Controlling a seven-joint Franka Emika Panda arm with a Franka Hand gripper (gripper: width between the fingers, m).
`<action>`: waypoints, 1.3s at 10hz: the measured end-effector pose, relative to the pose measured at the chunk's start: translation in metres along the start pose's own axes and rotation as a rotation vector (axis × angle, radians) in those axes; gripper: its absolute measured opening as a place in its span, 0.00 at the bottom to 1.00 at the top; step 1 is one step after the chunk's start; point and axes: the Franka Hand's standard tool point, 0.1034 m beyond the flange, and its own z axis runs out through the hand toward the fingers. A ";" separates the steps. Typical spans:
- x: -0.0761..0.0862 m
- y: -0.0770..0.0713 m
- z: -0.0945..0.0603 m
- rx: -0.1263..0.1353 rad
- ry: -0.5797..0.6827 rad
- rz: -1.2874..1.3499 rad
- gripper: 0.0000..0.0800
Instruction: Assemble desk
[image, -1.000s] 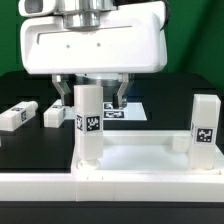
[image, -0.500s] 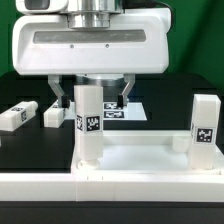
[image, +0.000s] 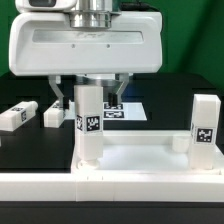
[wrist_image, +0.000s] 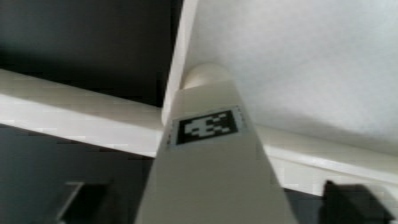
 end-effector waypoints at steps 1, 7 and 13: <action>0.000 0.000 0.000 0.000 0.000 0.000 0.49; -0.003 0.004 0.000 0.019 0.000 0.210 0.36; -0.004 0.005 0.001 0.044 -0.001 0.762 0.36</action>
Offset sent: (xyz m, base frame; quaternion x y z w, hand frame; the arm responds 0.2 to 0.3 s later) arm 0.0000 0.0000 0.0000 0.0000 0.0000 0.0000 1.0000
